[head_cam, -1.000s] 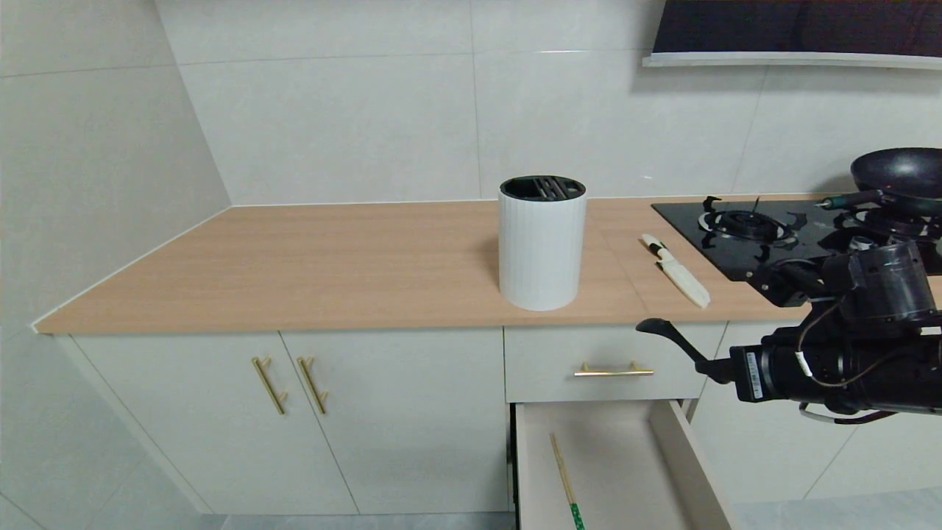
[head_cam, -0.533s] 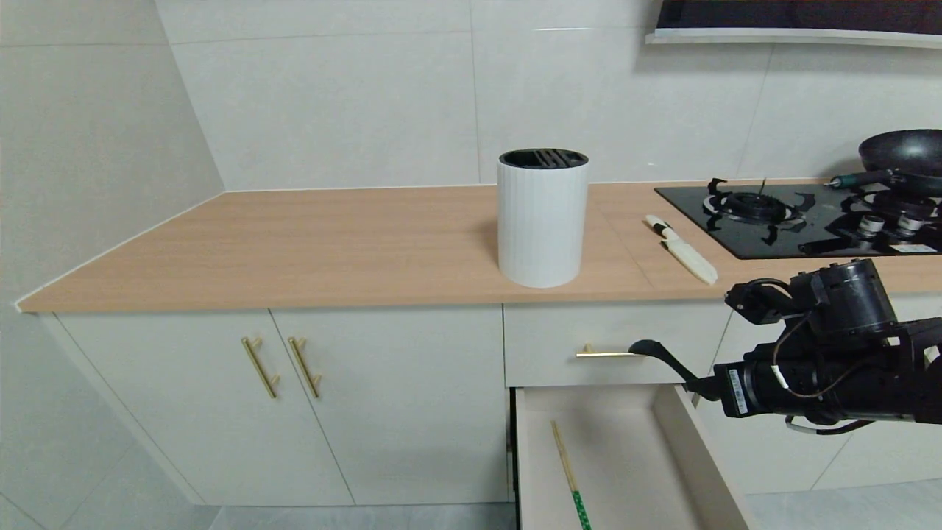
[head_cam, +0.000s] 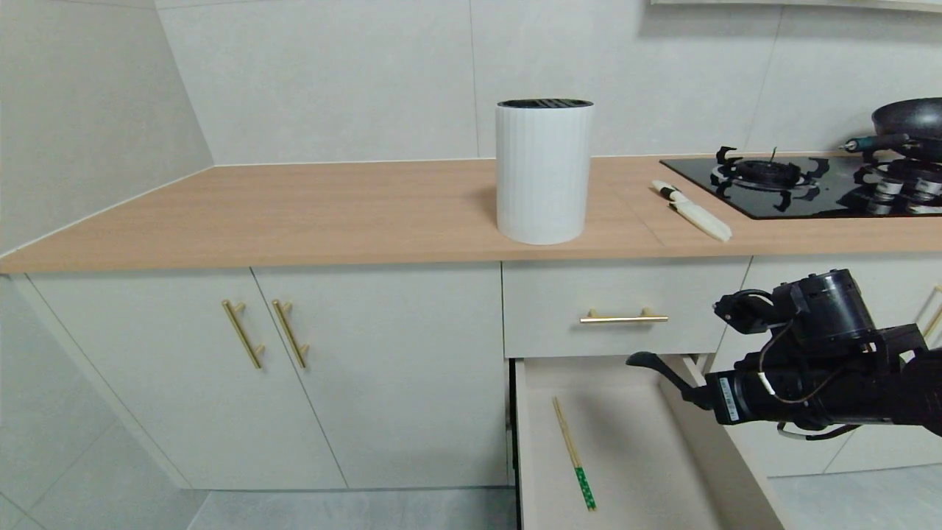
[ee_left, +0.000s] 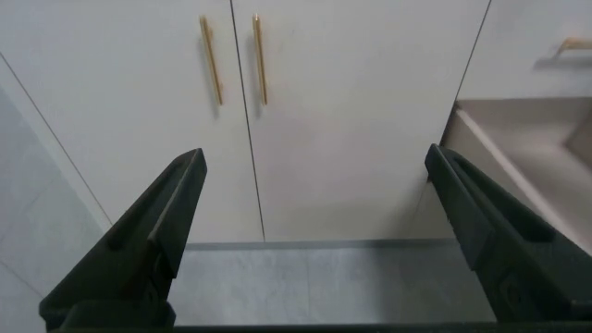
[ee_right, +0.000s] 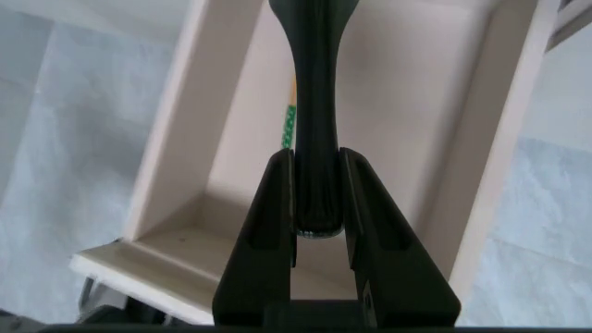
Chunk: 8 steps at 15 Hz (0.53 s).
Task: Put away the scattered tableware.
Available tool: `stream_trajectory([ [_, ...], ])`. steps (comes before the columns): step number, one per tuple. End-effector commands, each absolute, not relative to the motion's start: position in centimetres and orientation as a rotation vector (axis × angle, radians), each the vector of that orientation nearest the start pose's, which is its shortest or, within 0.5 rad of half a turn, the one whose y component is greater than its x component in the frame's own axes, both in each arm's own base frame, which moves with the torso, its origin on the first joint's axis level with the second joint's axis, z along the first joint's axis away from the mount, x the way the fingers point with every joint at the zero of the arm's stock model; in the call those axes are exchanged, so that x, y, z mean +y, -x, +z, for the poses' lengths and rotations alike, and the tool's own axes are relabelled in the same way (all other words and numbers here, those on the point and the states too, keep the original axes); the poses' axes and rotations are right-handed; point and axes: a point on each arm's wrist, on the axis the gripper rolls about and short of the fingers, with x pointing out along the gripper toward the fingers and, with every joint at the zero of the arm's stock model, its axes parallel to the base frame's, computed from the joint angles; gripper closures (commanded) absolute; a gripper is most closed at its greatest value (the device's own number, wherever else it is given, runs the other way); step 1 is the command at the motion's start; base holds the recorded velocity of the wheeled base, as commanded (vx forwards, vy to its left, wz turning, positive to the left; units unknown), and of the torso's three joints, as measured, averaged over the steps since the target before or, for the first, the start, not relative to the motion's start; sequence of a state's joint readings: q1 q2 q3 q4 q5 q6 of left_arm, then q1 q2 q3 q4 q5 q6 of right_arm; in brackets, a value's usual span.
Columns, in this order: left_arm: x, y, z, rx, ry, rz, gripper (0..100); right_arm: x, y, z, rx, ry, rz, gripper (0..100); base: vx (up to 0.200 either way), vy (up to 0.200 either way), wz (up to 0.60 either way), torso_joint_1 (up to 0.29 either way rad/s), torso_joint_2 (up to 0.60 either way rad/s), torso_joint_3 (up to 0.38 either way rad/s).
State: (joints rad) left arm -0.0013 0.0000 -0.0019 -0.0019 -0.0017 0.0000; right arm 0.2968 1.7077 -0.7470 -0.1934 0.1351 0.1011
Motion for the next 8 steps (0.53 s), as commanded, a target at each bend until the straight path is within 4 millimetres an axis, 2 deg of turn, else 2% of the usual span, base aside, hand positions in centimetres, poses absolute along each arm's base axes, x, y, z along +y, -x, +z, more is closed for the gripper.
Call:
stream_trajectory([
  [1,0.0,2.28,7.61,-0.002,0.0,-0.003,0,8.45,-26.51,12.25,0.804,-0.031,0.37,100,0.0,0.0,0.0,-0.149,0.46,0.31],
  [5,0.0,2.29,7.65,-0.003,0.0,-0.003,0,8.52,-26.61,12.01,0.811,-0.029,0.371,100,0.0,0.0,0.0,-0.128,0.46,0.322],
  [8,0.0,2.28,7.61,-0.002,0.0,-0.003,0,8.53,-26.61,12.01,0.812,-0.03,0.372,100,0.0,0.0,0.0,-0.074,0.38,0.299],
])
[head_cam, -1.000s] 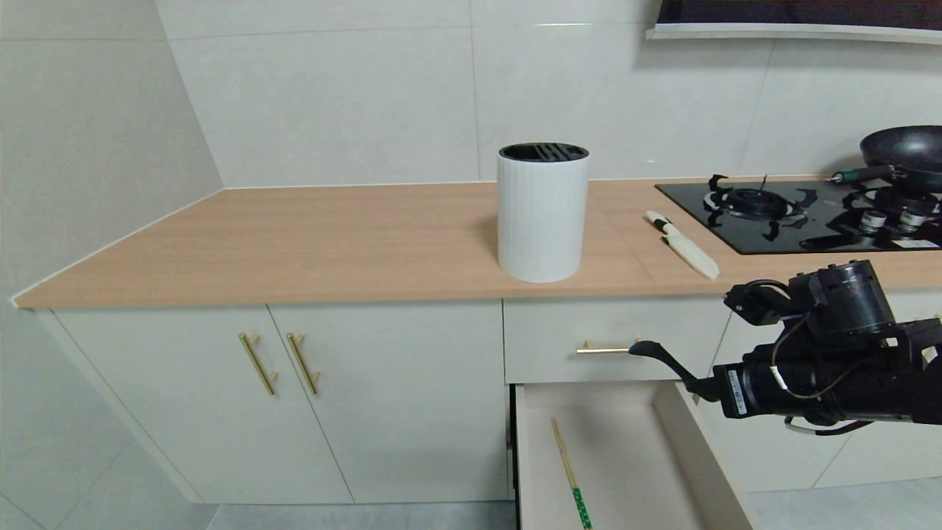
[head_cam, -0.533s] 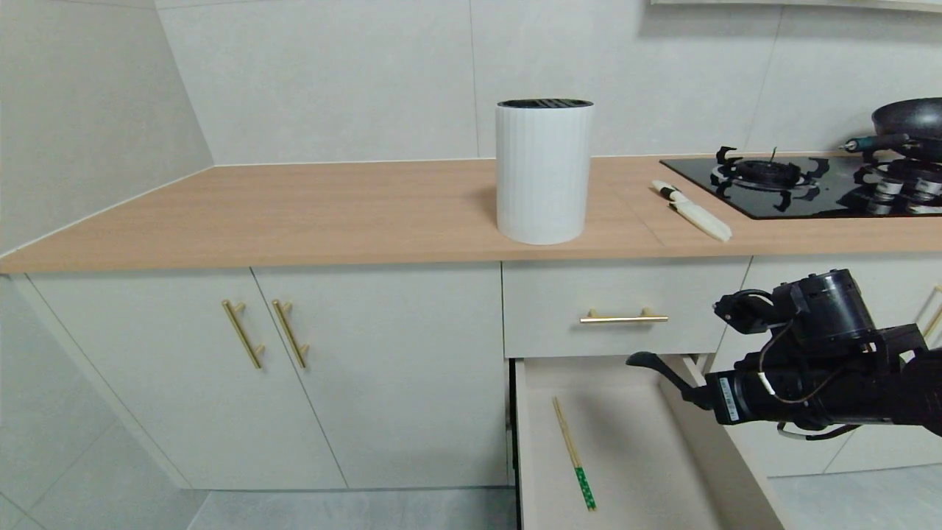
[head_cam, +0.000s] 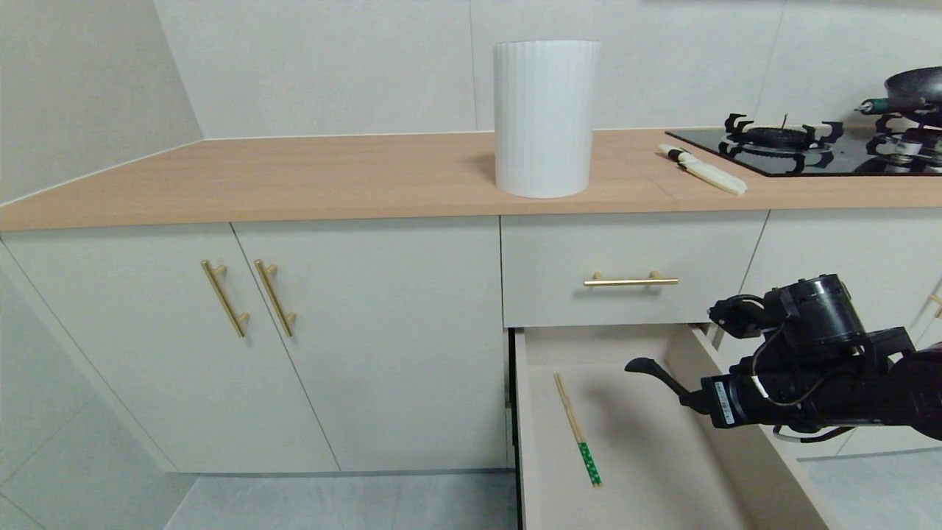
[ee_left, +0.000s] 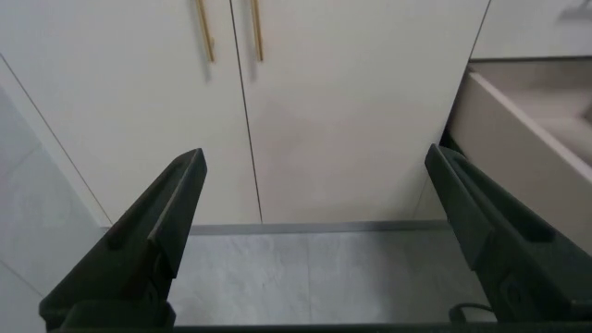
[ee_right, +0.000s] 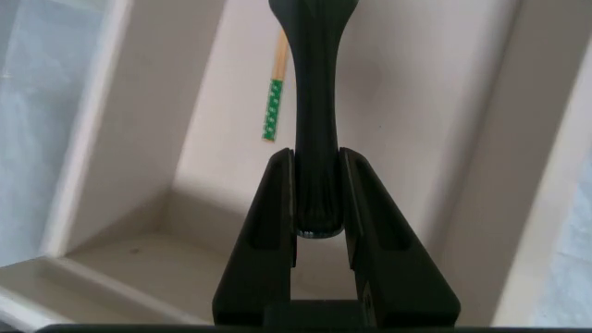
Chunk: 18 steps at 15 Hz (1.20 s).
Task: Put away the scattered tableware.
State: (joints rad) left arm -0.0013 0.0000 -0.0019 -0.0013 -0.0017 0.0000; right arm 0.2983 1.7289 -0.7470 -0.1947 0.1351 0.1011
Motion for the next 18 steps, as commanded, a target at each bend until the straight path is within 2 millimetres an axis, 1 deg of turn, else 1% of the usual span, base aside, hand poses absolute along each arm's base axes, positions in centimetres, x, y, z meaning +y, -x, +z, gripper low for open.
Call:
stream_trajectory([
  [1,0.0,2.3,7.6,-0.002,0.0,-0.003,0,8.5,-26.6,12.0,0.811,-0.028,0.371,100,0.0,0.0,0.0,-0.036,0.15,0.124],
  [5,0.0,2.3,7.7,-0.003,0.0,-0.003,0,8.5,-26.7,11.9,0.816,-0.029,0.372,100,0.0,0.0,0.0,-0.01,0.04,0.021],
  [10,0.0,2.3,7.7,-0.003,0.0,-0.003,0,8.8,-27.6,10.5,0.842,-0.027,0.365,100,0.0,0.0,0.0,0.0,0.0,0.0],
  [11,0.0,2.3,7.6,-0.003,0.0,-0.003,0,9.0,-28.3,9.4,0.835,-0.024,0.357,100,0.0,0.0,0.0,0.0,0.0,0.0],
  [13,0.0,2.3,7.6,-0.003,0.0,-0.003,0,9.2,-29.0,7.7,0.845,-0.018,0.336,100,0.0,0.0,0.0,0.0,0.0,0.0],
  [14,0.0,2.3,7.6,-0.002,0.0,-0.003,0,9.4,-29.8,6.2,0.843,-0.011,0.308,100,0.0,0.0,0.0,0.0,0.0,0.0],
  [18,0.0,2.3,7.7,-0.003,0.0,-0.003,0,9.4,-30.4,2.9,0.893,-0.003,0.274,100,0.0,0.0,0.0,0.0,0.0,0.0],
])
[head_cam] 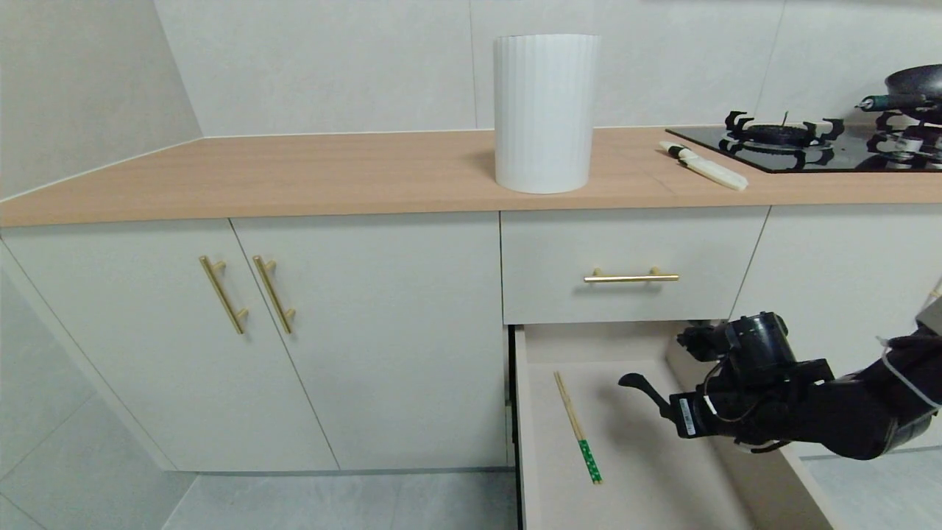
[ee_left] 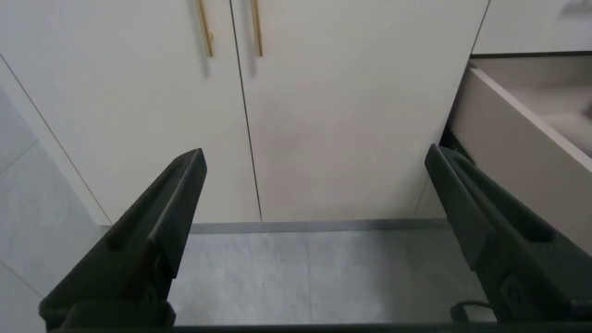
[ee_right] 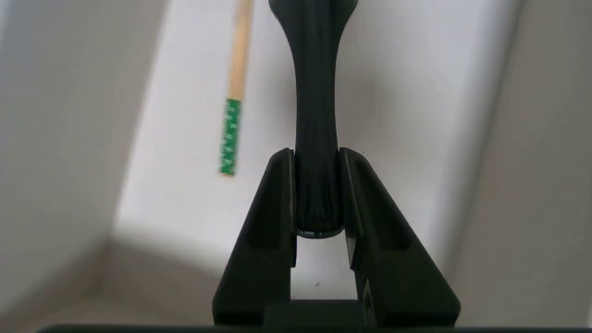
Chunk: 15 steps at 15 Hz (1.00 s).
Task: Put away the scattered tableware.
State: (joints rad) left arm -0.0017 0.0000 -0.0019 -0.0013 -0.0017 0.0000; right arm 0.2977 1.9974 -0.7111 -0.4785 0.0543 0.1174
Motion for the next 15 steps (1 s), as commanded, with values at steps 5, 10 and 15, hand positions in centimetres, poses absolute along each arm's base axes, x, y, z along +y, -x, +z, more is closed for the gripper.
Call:
stream_trajectory([
  [5,0.0,2.3,7.7,-0.003,0.0,-0.003,0,9.7,-31.9,-1.3,0.865,-0.019,0.181,100,0.0,0.0,0.0,0.0,0.0,0.0],
  [10,0.0,2.3,7.7,-0.003,0.0,-0.003,0,10.0,-32.1,-2.4,0.879,-0.008,0.172,100,0.0,0.0,0.0,0.0,0.0,0.0],
  [15,0.0,2.3,7.6,-0.002,0.0,-0.003,0,10.0,-32.1,-2.5,0.879,-0.007,0.171,100,0.0,0.0,0.0,0.0,0.0,0.0],
])
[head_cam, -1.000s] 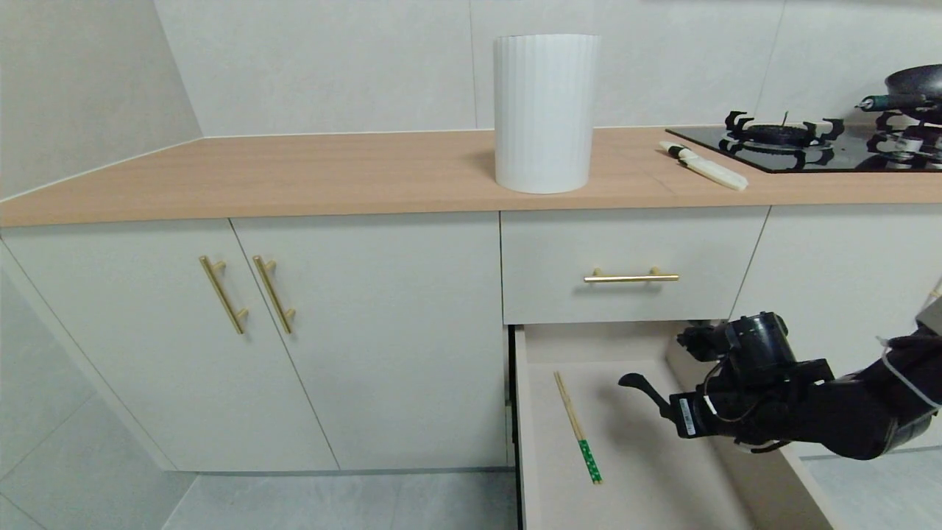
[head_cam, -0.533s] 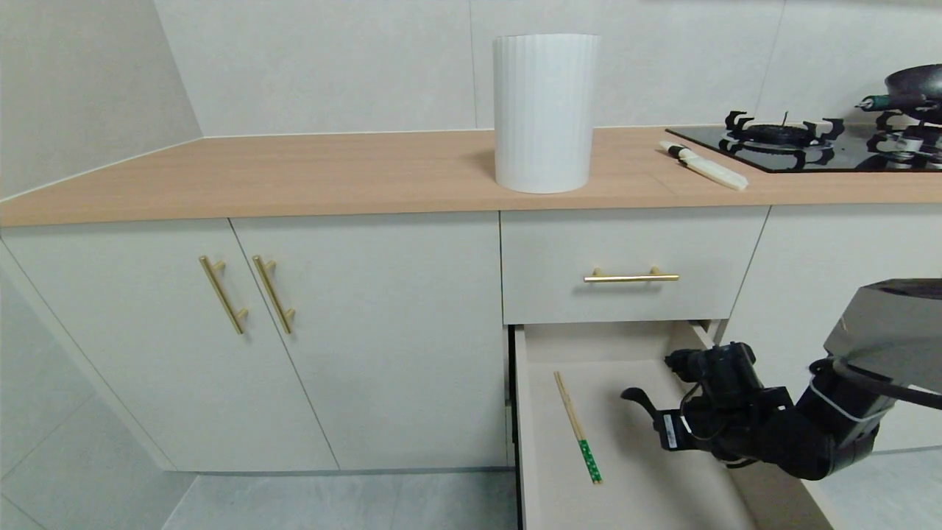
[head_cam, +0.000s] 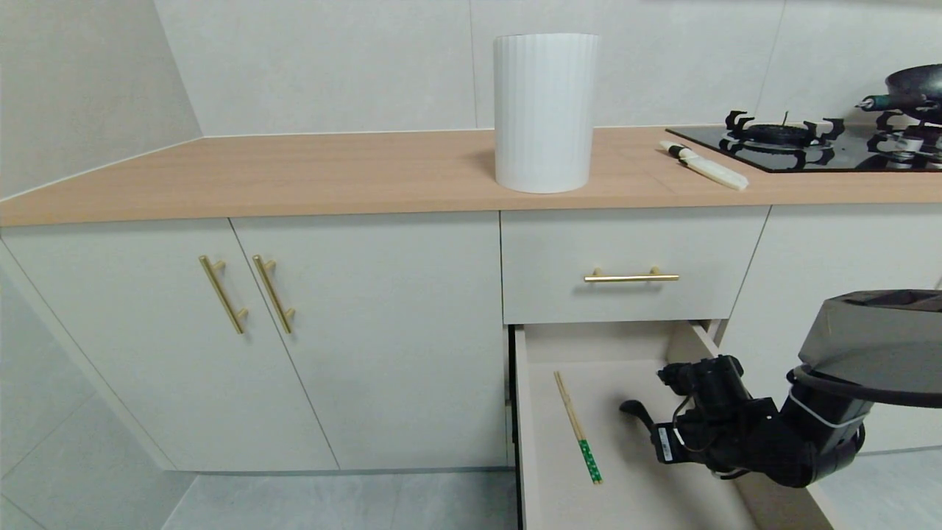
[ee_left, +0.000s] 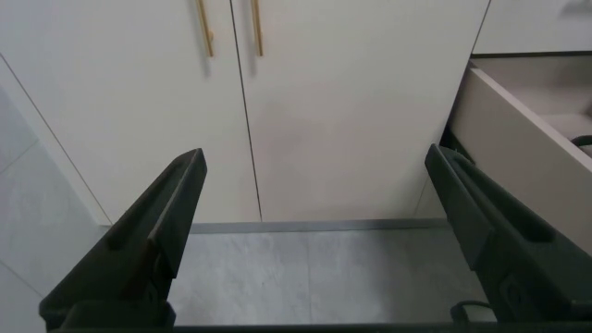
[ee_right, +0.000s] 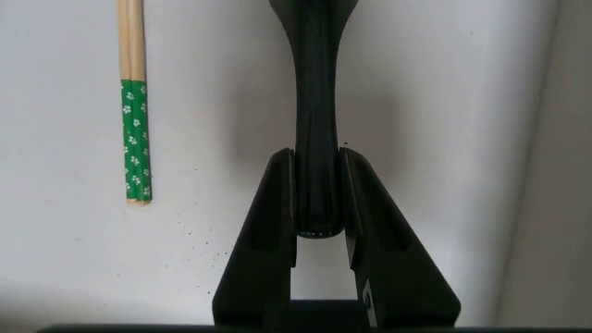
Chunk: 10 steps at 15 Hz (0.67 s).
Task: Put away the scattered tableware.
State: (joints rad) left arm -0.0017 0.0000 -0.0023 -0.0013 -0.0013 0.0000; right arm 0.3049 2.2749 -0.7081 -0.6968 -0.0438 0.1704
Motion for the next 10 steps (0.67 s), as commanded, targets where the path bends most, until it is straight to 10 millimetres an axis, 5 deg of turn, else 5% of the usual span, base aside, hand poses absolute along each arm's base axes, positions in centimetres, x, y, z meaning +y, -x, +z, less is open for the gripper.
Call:
stream_trajectory([
  [1,0.0,2.28,7.61,-0.002,0.0,-0.003,0,10.0,-32.13,-2.5,0.877,-0.004,0.164,100,0.0,0.0,0.0,0.0,0.0,0.0],
  [4,0.0,2.28,7.61,-0.002,0.0,-0.003,0,10.0,-32.13,-2.5,0.877,-0.004,0.16,100,0.0,0.0,0.0,0.0,0.0,0.0],
  [5,0.0,2.29,7.65,-0.003,0.0,-0.003,0,10.0,-32.13,-2.5,0.877,-0.004,0.16,0,0.0,0.0,0.0,0.0,0.0,0.0],
  [10,0.0,2.28,7.61,-0.002,0.0,-0.003,0,9.99,-32.1,-2.37,0.874,-0.005,0.161,0,0.0,0.0,0.0,0.0,0.0,0.0],
])
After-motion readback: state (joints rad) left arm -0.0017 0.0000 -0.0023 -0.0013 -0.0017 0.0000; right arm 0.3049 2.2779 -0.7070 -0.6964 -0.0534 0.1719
